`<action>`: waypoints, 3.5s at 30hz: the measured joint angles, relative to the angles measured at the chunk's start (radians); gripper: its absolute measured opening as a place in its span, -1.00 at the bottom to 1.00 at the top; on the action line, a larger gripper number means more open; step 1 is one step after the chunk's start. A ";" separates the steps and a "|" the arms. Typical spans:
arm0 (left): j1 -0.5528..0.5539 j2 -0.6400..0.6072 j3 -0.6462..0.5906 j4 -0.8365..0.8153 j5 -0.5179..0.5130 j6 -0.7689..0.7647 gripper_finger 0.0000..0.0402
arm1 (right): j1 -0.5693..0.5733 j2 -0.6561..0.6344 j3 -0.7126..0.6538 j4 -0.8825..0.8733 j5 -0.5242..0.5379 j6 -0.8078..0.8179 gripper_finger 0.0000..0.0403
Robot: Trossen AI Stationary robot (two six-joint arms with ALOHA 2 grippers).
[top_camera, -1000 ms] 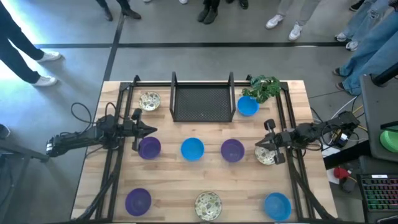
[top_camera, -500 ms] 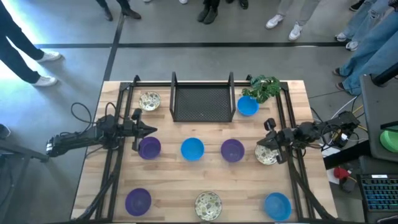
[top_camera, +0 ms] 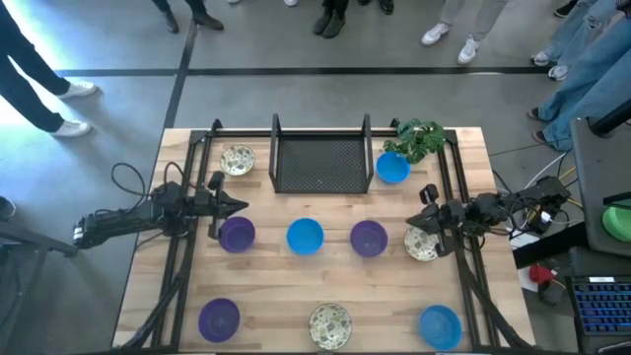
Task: Pick & Place Mini bowls
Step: Put the top white bowl on the shelf
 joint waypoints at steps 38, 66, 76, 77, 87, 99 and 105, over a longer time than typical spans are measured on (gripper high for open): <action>0.000 0.314 0.432 -0.473 -0.472 -0.513 -1.00 | 0.000 0.000 0.000 0.049 0.178 0.001 -0.96; 0.007 0.656 0.695 -0.812 -0.482 -0.669 -1.00 | 0.000 0.000 0.000 0.049 0.175 0.010 -0.96; 0.073 0.854 0.822 -0.988 -0.510 -0.849 -1.00 | 0.000 0.000 0.000 0.050 0.174 0.010 -0.96; 0.084 0.872 0.827 -0.988 -0.510 -0.856 -1.00 | 0.000 0.000 -0.001 0.050 0.173 0.010 -0.96; 0.214 0.968 0.864 -1.004 -0.497 -0.875 -1.00 | 0.001 0.000 -0.001 0.050 0.173 0.011 -0.96; 0.342 1.032 0.872 -1.006 -0.438 -0.828 -1.00 | 0.001 0.000 -0.001 0.050 0.173 0.055 -0.96; 0.365 1.046 0.872 -1.006 -0.378 -0.763 -1.00 | 0.001 0.000 -0.001 0.050 0.173 0.054 -0.96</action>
